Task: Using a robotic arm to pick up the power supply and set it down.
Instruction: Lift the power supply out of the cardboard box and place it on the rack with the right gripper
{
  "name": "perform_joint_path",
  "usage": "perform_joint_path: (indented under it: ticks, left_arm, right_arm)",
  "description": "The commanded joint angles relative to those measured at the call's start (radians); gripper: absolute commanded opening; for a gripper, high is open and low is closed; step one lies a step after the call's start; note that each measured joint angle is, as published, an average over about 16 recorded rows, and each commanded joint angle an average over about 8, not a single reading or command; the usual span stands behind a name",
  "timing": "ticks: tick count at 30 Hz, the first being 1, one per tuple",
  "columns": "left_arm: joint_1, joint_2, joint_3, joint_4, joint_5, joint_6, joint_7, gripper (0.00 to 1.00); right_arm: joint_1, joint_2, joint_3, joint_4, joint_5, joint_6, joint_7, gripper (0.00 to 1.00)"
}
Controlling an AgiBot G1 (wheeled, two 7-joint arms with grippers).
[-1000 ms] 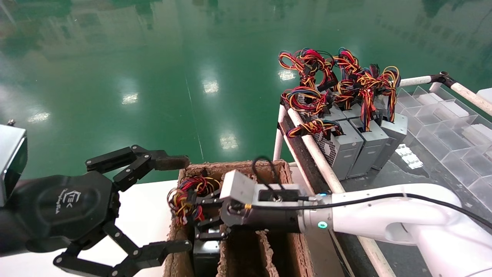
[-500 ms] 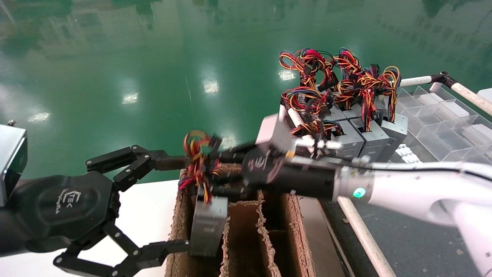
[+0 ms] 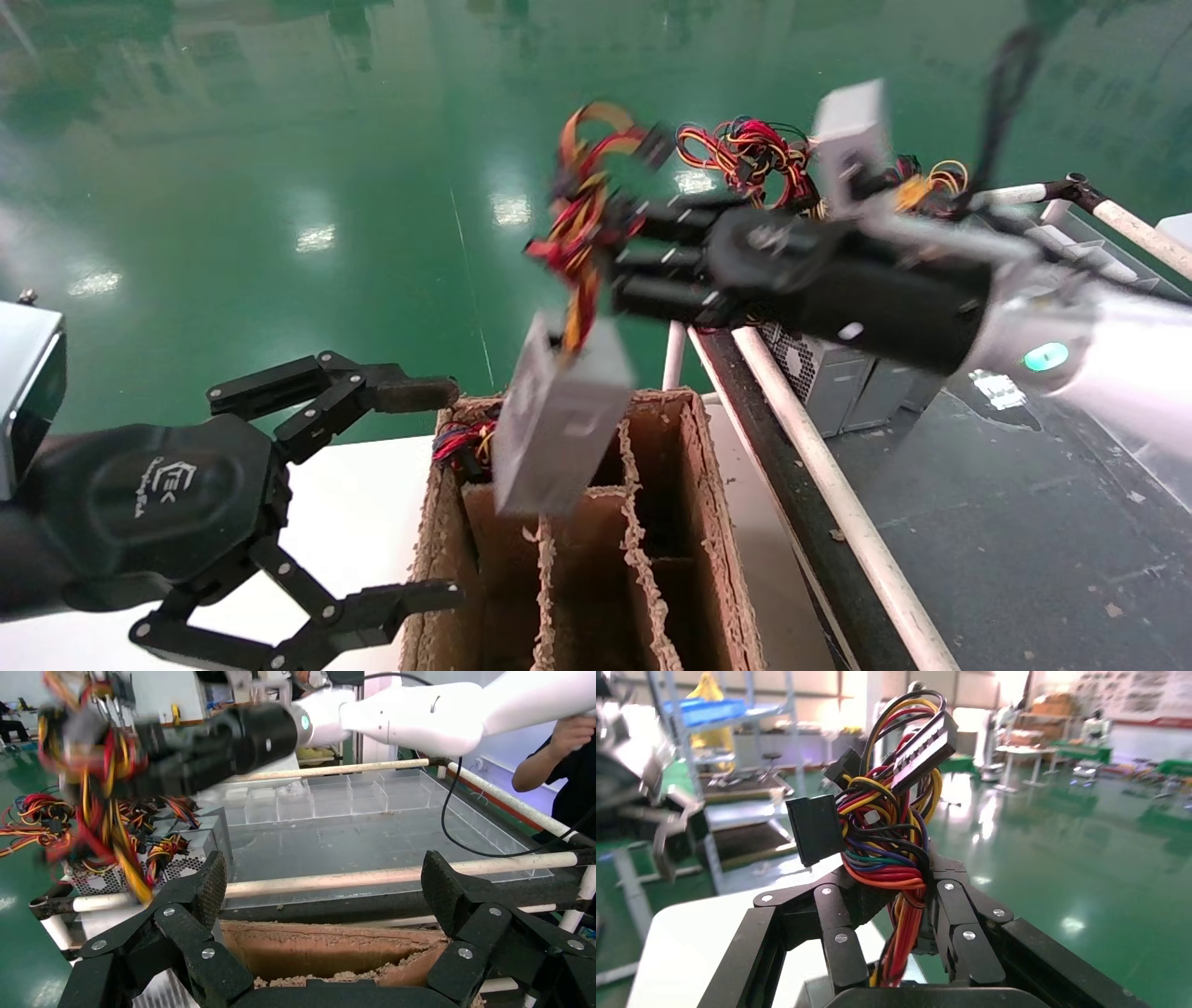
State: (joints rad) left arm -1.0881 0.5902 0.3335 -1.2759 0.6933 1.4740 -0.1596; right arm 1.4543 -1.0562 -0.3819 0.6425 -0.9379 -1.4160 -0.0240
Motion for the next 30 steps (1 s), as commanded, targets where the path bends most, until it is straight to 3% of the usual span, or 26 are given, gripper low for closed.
perform_joint_path:
  ticks: [1,17,30]
  left_arm:
    - [0.0,0.0,0.0,0.0,0.0,0.0,0.0,1.0]
    - [0.0,0.0,0.0,0.0,0.0,0.0,0.0,1.0]
    - [0.0,0.0,0.001,0.0,0.0,0.0,0.0,1.0]
  right_arm:
    - [0.014,0.018,0.013,-0.009,0.016,-0.01,0.009,0.0]
    - [0.112,0.244,0.072,-0.138,0.07,-0.136,0.034,0.0]
    - [-0.007,0.471,0.095,-0.119,0.172,-0.161,0.027,0.0]
